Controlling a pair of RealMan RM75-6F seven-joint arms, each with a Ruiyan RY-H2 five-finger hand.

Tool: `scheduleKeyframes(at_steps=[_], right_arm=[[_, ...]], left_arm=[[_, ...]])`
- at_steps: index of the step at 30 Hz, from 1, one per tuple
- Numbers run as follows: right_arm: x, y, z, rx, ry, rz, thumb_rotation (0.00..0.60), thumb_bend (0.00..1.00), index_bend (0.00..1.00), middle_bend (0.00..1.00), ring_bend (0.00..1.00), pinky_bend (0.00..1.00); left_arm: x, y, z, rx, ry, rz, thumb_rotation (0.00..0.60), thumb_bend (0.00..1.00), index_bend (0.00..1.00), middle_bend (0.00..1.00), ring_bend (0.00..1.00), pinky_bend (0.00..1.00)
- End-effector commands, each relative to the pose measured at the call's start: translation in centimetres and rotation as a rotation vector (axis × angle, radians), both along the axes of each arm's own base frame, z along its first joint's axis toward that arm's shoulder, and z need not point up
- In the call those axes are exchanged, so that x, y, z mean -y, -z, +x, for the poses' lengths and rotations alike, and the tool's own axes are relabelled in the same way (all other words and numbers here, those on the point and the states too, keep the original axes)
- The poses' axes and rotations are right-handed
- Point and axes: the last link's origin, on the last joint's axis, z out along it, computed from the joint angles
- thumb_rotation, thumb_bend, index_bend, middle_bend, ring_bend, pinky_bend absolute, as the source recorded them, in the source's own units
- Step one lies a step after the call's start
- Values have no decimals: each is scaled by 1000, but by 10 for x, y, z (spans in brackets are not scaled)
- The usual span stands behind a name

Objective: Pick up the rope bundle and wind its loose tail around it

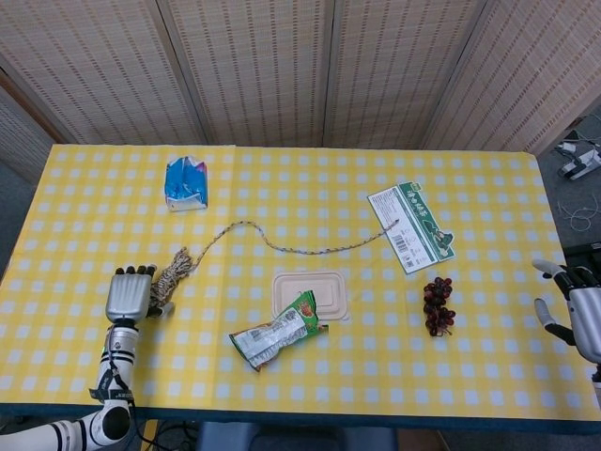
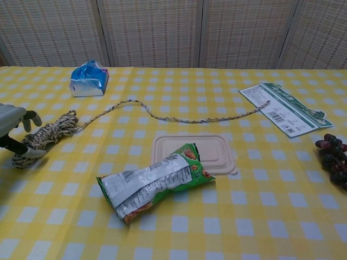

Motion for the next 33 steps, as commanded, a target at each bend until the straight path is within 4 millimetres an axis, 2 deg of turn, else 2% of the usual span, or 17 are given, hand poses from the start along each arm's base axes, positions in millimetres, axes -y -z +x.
scheduleKeyframes(at_steps=[1, 9, 22, 33], right_arm=[[0, 0, -1, 1, 2, 0, 600, 364, 265, 375, 336, 395], [-1, -1, -3, 1, 8, -3, 600, 365, 265, 375, 336, 395], [-1, 1, -6, 5, 16, 1, 600, 364, 265, 375, 336, 395], [-2, 0, -7, 8, 21, -1, 600, 364, 265, 375, 336, 395]], left_arm=[[-4, 2, 0, 8, -13, 8, 321, 159, 337, 307, 282, 271], [-8, 2, -5, -11, -37, 5, 321, 158, 398, 319, 286, 271], [-12, 5, -8, 3, -51, 12, 362, 159, 508, 480, 377, 271], [-16, 3, -10, 48, -64, 31, 351, 169, 581, 593, 449, 271]])
